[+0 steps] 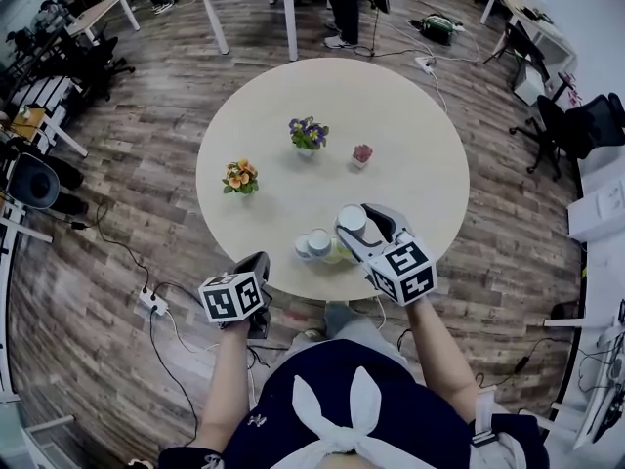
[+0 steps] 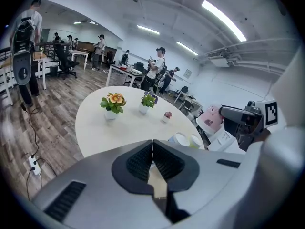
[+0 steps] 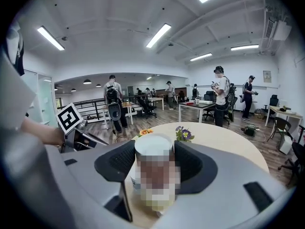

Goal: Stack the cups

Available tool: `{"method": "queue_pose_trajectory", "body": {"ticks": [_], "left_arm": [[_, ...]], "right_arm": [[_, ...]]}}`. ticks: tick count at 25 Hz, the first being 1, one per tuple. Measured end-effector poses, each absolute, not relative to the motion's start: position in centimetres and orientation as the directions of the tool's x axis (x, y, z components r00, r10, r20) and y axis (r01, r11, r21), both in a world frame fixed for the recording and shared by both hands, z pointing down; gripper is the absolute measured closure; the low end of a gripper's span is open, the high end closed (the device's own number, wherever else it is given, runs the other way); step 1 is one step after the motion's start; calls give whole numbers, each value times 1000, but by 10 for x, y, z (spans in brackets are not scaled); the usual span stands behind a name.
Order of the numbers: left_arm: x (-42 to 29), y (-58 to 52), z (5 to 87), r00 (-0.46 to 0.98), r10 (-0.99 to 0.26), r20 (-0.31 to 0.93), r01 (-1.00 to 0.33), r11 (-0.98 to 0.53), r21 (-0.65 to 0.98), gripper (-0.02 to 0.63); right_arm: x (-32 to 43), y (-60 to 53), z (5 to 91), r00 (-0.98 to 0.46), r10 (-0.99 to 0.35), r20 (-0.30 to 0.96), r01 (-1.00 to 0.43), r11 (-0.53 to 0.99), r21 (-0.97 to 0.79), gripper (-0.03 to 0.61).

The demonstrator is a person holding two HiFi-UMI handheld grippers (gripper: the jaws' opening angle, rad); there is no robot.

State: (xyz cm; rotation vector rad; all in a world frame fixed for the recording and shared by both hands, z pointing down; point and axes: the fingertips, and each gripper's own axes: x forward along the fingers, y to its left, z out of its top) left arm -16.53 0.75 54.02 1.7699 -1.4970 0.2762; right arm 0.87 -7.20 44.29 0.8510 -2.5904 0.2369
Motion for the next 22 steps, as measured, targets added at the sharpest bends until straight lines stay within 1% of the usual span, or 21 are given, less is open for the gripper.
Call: {"method": "queue_pose_trajectory", "body": {"ticks": [9,22], "left_arm": [[-166,14,544,271,-736,621,-907,21,421,592],[-172,19,547,259,-733,628,-907,40,420,592]], "right_arm": [[-18,-62,444,-768,-483,421,-548,835,-42,318],[-23,-62,462,-770,-458,443,-544,835,-83,318]]}}
